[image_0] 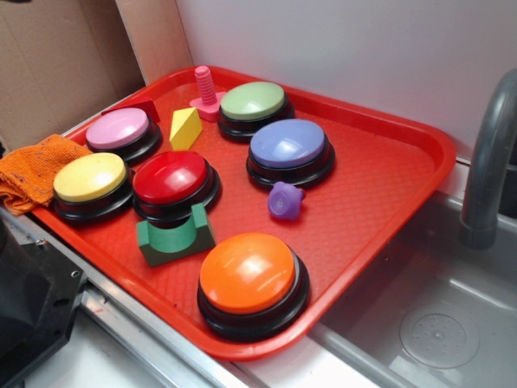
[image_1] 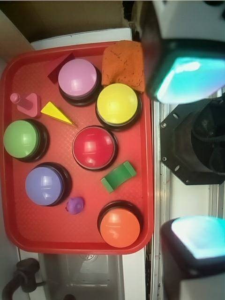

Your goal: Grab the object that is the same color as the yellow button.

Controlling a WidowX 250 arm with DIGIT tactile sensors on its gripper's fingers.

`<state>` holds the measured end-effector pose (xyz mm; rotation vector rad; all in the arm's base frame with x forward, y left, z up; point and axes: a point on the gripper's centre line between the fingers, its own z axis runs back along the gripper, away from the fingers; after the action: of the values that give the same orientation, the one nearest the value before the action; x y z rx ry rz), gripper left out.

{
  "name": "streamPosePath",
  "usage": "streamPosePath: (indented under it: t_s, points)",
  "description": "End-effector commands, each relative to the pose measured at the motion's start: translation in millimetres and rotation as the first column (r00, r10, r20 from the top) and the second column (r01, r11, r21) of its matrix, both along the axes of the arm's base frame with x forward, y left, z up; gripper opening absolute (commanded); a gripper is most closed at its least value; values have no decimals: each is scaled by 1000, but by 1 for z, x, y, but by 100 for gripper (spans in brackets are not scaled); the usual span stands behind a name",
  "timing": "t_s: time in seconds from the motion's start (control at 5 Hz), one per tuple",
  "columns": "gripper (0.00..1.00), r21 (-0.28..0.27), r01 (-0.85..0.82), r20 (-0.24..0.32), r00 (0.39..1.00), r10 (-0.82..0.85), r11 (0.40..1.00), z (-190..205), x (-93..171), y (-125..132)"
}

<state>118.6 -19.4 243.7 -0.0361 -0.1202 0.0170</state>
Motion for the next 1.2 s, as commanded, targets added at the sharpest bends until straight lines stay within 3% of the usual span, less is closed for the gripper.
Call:
streamPosePath:
  t_s: [0.0, 0.4, 0.6, 1.0]
  points:
    - [100, 0, 0, 0, 1000, 0, 1000, 0, 0, 0]
    - [100, 15, 149, 46, 988, -150, 989, -25, 31, 47]
    - [100, 87, 186, 43, 981, -190, 979, -41, 54, 76]
    - [100, 91, 289, 99, 950, -298, 953, -99, 108, 122]
